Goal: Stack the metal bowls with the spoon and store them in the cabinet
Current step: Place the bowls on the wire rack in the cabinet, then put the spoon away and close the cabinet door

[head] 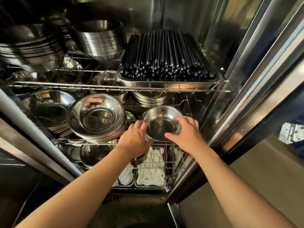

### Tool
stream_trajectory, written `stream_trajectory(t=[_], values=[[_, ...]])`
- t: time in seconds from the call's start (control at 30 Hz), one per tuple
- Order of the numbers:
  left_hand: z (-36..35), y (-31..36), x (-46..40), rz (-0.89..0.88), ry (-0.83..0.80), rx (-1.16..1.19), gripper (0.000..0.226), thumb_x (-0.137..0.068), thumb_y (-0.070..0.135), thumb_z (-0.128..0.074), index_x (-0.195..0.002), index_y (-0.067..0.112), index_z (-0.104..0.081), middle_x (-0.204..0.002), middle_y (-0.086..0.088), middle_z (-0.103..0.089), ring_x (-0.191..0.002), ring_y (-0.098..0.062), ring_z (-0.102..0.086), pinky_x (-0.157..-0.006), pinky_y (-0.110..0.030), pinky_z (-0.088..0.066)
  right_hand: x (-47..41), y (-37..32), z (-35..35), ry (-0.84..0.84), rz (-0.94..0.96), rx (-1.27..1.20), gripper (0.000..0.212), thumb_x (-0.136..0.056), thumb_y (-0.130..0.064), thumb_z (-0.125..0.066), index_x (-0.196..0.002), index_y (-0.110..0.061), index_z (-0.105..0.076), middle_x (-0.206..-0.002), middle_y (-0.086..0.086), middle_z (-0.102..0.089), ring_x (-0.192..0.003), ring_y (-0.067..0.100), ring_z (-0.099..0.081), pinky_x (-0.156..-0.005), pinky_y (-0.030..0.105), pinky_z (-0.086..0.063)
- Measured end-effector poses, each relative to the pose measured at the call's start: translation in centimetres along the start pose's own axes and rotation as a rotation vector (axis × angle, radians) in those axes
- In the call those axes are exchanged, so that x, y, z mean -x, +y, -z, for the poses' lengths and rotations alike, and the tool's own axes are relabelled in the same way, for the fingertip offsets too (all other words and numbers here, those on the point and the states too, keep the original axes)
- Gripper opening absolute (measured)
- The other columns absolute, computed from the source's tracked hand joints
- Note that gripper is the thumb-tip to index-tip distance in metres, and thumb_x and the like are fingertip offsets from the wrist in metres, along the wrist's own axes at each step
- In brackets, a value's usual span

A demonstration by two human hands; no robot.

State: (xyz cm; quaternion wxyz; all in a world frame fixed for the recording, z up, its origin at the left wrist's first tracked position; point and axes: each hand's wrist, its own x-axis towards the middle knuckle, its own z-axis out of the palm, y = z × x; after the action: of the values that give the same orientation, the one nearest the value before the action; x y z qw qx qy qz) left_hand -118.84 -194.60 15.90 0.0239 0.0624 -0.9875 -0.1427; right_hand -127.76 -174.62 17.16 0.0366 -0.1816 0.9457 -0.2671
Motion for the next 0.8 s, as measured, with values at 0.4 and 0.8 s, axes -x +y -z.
stream_trajectory(t=[0.4,0.8], values=[[-3.2,-1.6,-0.7,0.002,-0.117,-0.089,0.095,-0.086,0.082,-0.015,-0.161,0.025,-0.002,-0.169,-0.001,0.011,-0.155,-0.023,0.009,-0.123,-0.048,-0.012,-0.7,0.6,-1.9,-0.243,-0.178,0.077,0.147,-0.046,-0.089,-0.072,-0.163,-0.027,-0.006,-0.169,0.004,0.023,-0.157,0.031,-0.002,-0.118,0.056,-0.026],[-2.7,-3.1,1.9,0.019,-0.041,-0.024,0.09,-0.096,0.067,-0.03,-0.16,0.009,-0.004,-0.168,-0.018,-0.001,-0.155,-0.03,0.001,-0.123,-0.039,-0.003,-0.4,-2.0,-2.8,-0.293,-0.076,0.095,0.138,-0.056,-0.081,-0.076,-0.163,-0.027,-0.008,-0.17,0.007,0.019,-0.157,0.034,-0.005,-0.12,0.057,-0.024]])
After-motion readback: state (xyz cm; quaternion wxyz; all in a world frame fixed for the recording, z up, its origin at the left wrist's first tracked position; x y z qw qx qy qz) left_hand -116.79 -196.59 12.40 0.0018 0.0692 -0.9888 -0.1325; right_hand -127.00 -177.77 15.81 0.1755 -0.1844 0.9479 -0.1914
